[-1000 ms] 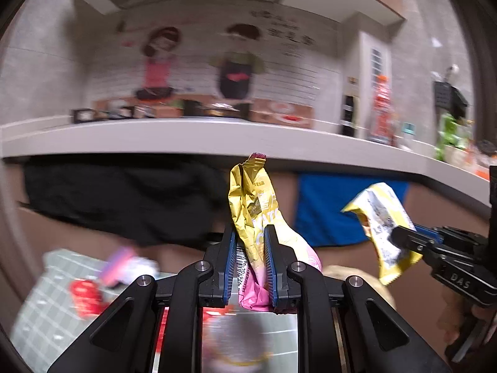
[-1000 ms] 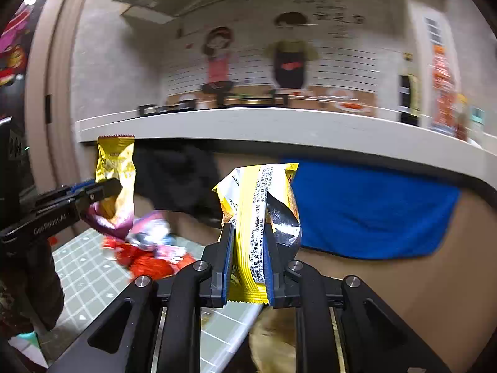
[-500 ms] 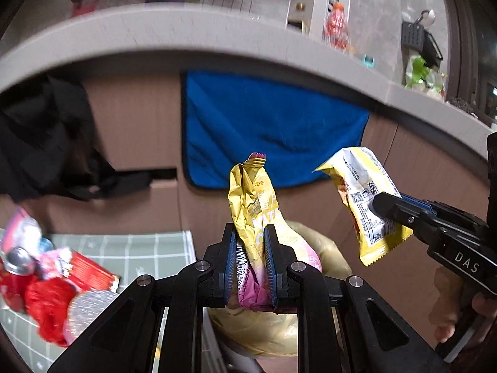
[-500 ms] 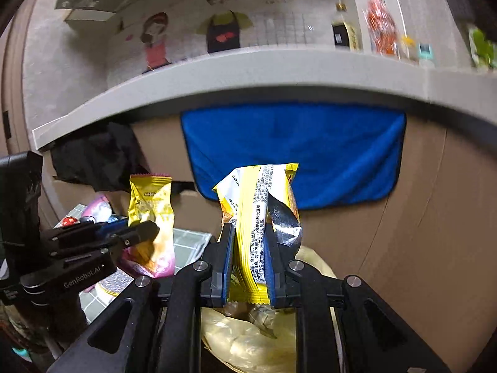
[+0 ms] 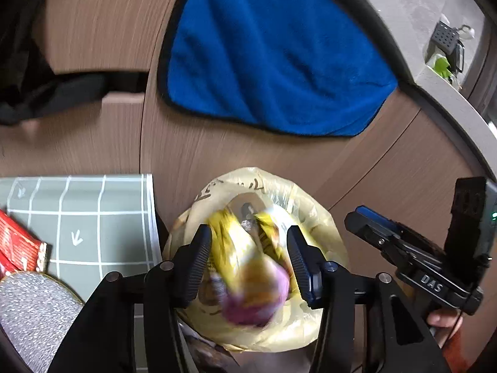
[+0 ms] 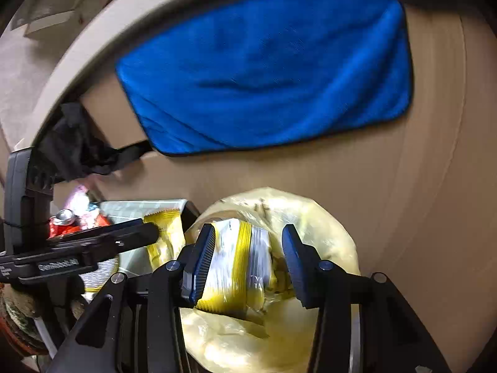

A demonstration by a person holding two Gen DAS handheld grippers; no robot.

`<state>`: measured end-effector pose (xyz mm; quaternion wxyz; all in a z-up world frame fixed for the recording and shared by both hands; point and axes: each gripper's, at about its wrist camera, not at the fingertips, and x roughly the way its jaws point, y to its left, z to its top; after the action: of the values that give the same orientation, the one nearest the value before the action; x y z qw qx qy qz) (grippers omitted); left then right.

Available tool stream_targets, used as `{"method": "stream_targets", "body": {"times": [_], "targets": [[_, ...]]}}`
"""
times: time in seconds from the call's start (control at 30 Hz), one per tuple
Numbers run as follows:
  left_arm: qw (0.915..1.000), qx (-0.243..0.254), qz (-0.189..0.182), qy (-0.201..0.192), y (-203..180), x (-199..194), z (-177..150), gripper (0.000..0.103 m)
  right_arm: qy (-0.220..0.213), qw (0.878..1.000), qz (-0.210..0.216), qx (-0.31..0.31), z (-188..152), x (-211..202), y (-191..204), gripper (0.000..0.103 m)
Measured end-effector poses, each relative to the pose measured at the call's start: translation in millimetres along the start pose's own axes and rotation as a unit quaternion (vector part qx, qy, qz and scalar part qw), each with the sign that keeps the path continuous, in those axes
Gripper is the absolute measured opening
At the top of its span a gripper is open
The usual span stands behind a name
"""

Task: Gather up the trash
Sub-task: 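Carry both wrappers over the yellow-lined bin and open both grippers, then grasp the red can with the left gripper while the right grasps a red paper cup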

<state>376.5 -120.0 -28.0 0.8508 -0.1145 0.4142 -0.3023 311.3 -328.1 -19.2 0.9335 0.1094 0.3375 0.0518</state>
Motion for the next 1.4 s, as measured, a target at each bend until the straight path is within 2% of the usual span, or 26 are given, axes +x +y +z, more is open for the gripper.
{"method": "stream_targets", "body": {"times": [0.1,0.2,0.4,0.53,0.73,0.93,1.07,1.17,1.27,1.33,1.4], "targets": [[0.9991,-0.029,-0.029,0.007,7.7,1.2,0.5,0.05,0.001,1.0,-0.012,0.011,-4.4,2.5,-5.9,0.043],[0.9985,-0.041,-0.034,-0.009,13.5,-13.1,4.4,0.05,-0.001,1.0,-0.022,0.019,-5.1,-1.6,-8.4,0.043],[0.9952,-0.019,0.009,-0.095,27.5,-92.3,6.5,0.05,-0.018,0.999,-0.037,0.004,-5.1,-20.2,6.6,0.043],[0.9852,-0.01,0.075,-0.154,54.4,-148.8,-1.4,0.05,-0.04,0.999,-0.023,-0.017,-2.0,-31.6,34.0,0.043],[0.9775,-0.048,0.102,-0.178,102.0,-205.7,-20.4,0.05,-0.036,0.998,0.017,-0.044,0.4,-24.4,85.5,0.043],[0.9753,-0.062,0.13,-0.168,143.3,-229.5,-50.5,0.05,-0.013,0.993,0.067,-0.097,-18.6,-14.1,147.4,0.043],[0.9732,-0.08,0.141,-0.164,167.4,-240.2,-67.9,0.05,0.017,0.985,0.107,-0.136,-34.3,3.0,193.6,0.043],[0.9779,-0.062,0.139,-0.143,175.3,-238.5,-76.4,0.05,0.031,0.979,0.127,-0.157,-43.1,11.6,220.4,0.043],[0.9827,-0.04,0.138,-0.116,180.0,-228.0,-83.6,0.051,0.034,0.977,0.14,-0.156,-48.4,14.7,232.5,0.043],[0.9845,-0.061,0.127,-0.104,189.4,-220.8,-86.7,0.053,0.041,0.977,0.141,-0.155,-52.8,17.2,234.8,0.043],[0.9827,-0.084,0.121,-0.112,197.3,-220.9,-87.8,0.053,0.047,0.977,0.137,-0.154,-57.0,19.0,234.3,0.043]]}}
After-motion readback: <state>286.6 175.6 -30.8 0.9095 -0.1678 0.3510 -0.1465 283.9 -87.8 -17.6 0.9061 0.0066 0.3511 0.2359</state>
